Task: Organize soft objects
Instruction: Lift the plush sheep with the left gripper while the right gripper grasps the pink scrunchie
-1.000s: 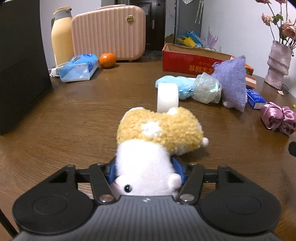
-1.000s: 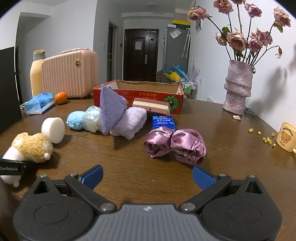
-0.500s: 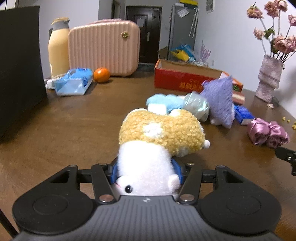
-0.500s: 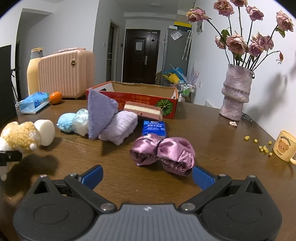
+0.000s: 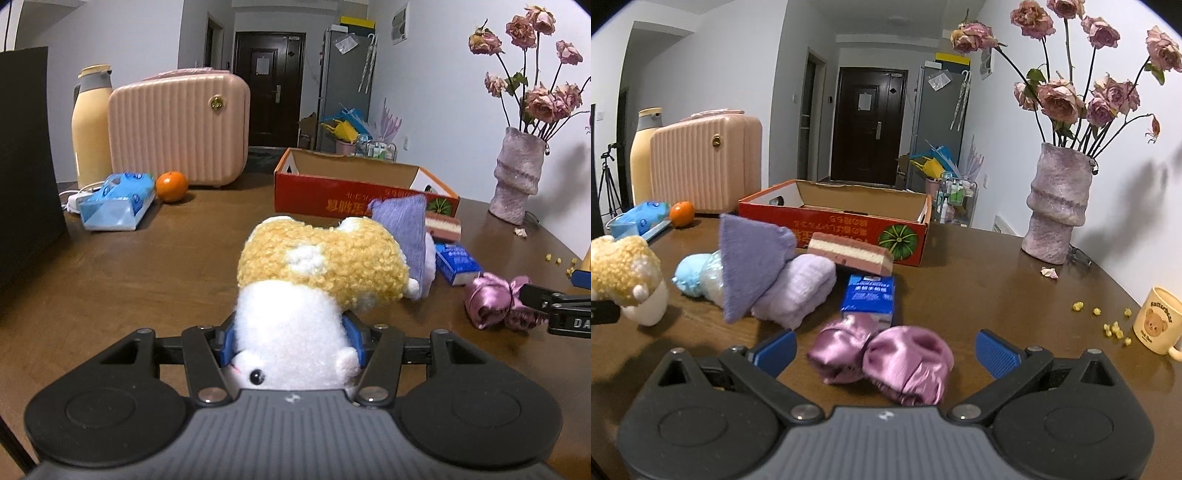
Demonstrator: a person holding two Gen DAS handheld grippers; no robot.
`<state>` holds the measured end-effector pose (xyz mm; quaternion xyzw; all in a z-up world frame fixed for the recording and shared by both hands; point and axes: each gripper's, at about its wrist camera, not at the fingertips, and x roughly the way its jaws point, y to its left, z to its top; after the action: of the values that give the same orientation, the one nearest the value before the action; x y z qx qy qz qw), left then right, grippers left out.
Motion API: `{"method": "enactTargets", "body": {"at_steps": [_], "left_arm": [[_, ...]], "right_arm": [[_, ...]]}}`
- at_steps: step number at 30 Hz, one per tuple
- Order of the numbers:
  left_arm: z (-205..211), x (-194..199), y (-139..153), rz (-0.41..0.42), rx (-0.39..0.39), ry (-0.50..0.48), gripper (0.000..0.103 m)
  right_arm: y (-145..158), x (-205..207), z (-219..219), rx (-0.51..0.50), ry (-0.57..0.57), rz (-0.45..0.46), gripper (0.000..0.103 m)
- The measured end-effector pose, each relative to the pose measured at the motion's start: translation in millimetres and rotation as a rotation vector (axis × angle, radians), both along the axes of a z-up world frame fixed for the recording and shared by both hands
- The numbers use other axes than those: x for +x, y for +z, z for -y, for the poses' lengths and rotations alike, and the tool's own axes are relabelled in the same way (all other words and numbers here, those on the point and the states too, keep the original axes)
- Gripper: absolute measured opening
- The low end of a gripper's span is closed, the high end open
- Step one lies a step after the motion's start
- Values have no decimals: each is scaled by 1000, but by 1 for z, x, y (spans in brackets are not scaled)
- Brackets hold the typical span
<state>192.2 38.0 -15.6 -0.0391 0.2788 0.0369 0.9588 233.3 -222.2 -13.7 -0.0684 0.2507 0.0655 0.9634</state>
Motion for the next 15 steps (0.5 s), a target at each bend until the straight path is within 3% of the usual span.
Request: {"method": "enactTargets", "body": {"at_steps": [15], "left_arm": [[10,43,13,59,-21,27,55]], "right_arm": [[-27,53,20,173,16,-73,103]]}}
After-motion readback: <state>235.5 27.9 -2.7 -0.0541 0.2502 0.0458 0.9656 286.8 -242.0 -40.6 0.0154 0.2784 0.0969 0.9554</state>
